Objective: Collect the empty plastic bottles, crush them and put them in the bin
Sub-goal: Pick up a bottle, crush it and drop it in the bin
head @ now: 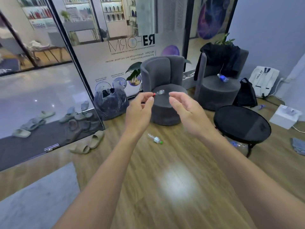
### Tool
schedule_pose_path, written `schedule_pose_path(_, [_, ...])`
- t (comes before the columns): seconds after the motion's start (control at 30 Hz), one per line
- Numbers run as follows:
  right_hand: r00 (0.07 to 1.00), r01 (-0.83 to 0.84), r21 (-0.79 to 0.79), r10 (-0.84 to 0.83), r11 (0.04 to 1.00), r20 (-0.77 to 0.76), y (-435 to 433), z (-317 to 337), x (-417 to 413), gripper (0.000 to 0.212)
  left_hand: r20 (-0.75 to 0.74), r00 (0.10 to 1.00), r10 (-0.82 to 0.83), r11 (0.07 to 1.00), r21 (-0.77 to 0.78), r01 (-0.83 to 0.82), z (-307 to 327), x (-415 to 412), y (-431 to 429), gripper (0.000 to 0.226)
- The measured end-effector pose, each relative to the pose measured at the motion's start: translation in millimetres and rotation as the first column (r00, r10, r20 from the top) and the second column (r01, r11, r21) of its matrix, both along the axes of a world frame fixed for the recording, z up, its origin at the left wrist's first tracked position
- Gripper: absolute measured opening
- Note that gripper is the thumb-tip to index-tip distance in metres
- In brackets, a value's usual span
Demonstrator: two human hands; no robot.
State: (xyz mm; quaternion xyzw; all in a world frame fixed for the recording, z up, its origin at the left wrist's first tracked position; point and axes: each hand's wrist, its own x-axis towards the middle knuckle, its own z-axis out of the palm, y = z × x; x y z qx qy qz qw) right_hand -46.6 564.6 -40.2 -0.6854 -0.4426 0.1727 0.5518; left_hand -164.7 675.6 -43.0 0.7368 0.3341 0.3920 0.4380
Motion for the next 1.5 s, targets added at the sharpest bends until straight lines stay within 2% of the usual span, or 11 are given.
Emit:
schedule_pose_path(0.27, [0.997,-0.041,-0.098,0.034,0.994,-0.074,168.6,-63.4,87.3,0.033,-0.136,0.990,0.026,0.998,-0.060,-0.034,-60.7,94.7,162.4,0.020])
schedule_pose_path(0.5, [0.974,0.086,-0.249,-0.134,0.965,-0.182,280.4,-129.8,160.3,0.037,-0.195,0.978,-0.069,0.980,-0.199,0.030,-136.2,178.7,296.0,0.015])
schedule_pose_path(0.7, [0.872,0.176,-0.349,-0.311,0.920,-0.378,356.0,-202.7,223.1,0.034,-0.289,0.955,-0.068,0.958,-0.285,-0.018,-203.9,250.3,384.8,0.020])
schedule_pose_path(0.8, [0.782,0.211,-0.435,-0.418,0.875,-0.462,393.0,-262.7,256.7,0.021,-0.337,0.940,-0.047,0.949,-0.308,-0.063,-253.8,285.7,423.3,0.021])
schedule_pose_path(0.9, [0.669,0.227,-0.532,-0.528,0.816,-0.523,422.6,-332.7,276.5,0.014,-0.380,0.924,-0.049,0.934,-0.346,-0.092,-317.9,314.3,454.4,0.019])
schedule_pose_path(1.07, [0.493,0.283,-0.657,-0.694,0.698,-0.525,476.4,-486.3,300.8,0.016,-0.503,0.854,-0.136,0.876,-0.463,-0.133,-481.4,353.2,494.4,0.023])
schedule_pose_path(1.27, [0.399,0.349,-0.739,-0.805,0.576,-0.439,522.2,-681.1,307.4,0.020,-0.576,0.777,-0.254,0.831,-0.542,-0.130,-684.7,378.7,522.8,0.024])
schedule_pose_path(1.4, [0.280,0.373,-0.763,-0.848,0.528,-0.449,545.3,-793.7,317.1,0.017,-0.614,0.737,-0.281,0.836,-0.534,-0.126,-797.3,389.7,541.8,0.027])
schedule_pose_path(1.5, [0.273,0.402,-0.765,-0.864,0.503,-0.424,567.6,-863.7,334.8,0.022,-0.635,0.723,-0.272,0.845,-0.517,-0.136,-866.6,400.6,563.5,0.033])
